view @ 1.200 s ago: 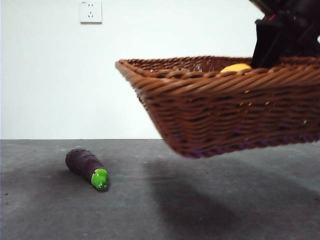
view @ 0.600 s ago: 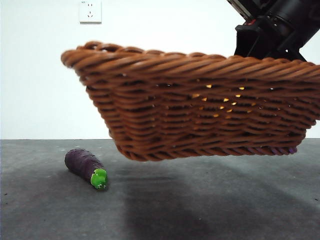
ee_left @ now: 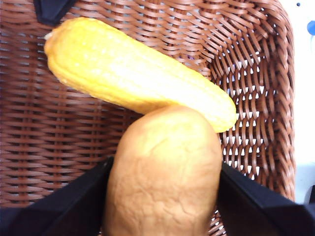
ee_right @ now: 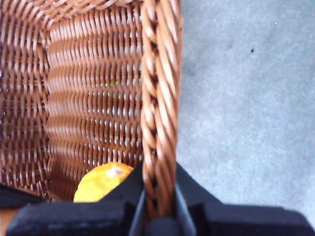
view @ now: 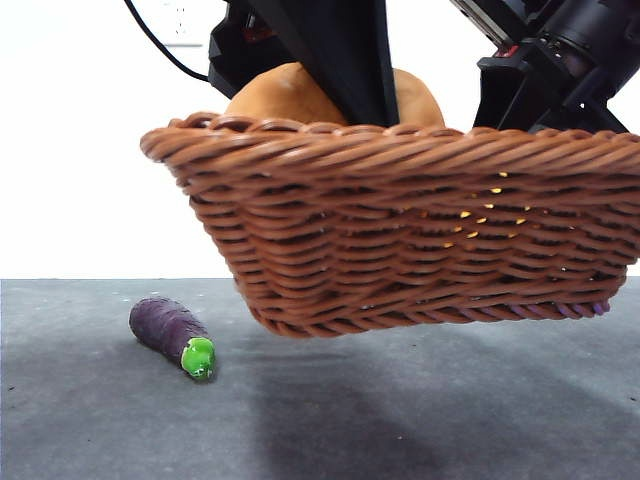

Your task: Help me put the vegetables on the table into the basket

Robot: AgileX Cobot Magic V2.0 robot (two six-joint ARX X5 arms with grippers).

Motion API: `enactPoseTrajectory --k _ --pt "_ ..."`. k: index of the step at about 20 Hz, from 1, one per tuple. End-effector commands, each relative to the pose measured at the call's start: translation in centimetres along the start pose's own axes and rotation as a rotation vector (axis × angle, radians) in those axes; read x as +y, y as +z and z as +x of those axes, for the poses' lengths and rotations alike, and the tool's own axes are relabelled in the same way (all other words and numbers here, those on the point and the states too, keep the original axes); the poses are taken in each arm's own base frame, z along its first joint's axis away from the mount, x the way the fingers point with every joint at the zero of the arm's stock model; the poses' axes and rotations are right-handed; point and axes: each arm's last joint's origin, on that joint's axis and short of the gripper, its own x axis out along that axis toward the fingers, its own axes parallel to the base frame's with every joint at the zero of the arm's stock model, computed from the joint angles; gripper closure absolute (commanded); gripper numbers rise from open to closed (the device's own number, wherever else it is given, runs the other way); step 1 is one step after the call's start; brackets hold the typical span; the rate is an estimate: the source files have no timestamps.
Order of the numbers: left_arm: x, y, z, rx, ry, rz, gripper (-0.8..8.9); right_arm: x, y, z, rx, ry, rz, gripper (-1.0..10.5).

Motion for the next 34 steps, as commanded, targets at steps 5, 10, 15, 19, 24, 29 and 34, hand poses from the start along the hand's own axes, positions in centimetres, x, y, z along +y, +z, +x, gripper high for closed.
enactPoseTrajectory --k 5,10,15,19,24,29,34 --pt "-0.1 -0.5 0.1 0.037 -0.016 -0.030 3.59 0.0 0.1 0.1 -0.019 0.017 -0.018 9.6" --pt "-0.1 1.1 -3.3 -0.059 0.033 -0.128 3.60 -0.1 0.1 0.1 -0.025 0.000 -0.028 9.6" --pt "3.0 2.2 -11.5 -0.148 0.366 -0.440 3.60 -1.7 1.2 -1.6 -0.098 -0.033 0.020 9.6" --pt "8.4 -0.6 -14.7 -0.136 0.469 -0.748 3.60 -2.6 2.3 -6.3 -0.226 -0.041 0.024 9.6" --pt "13.2 -3.2 -15.8 -0.185 0.446 -0.997 3.60 -2.0 2.8 -13.1 -0.360 -0.137 -0.022 9.6" --pt "16.2 -2.3 -11.1 -0.045 0.425 -1.061 3.60 -1.5 2.4 -14.5 -0.372 -0.149 -0.040 9.6" --pt "18.6 -2.0 -6.2 0.091 0.424 -1.115 3.60 -1.5 2.0 -14.3 -0.328 -0.157 -0.047 9.6"
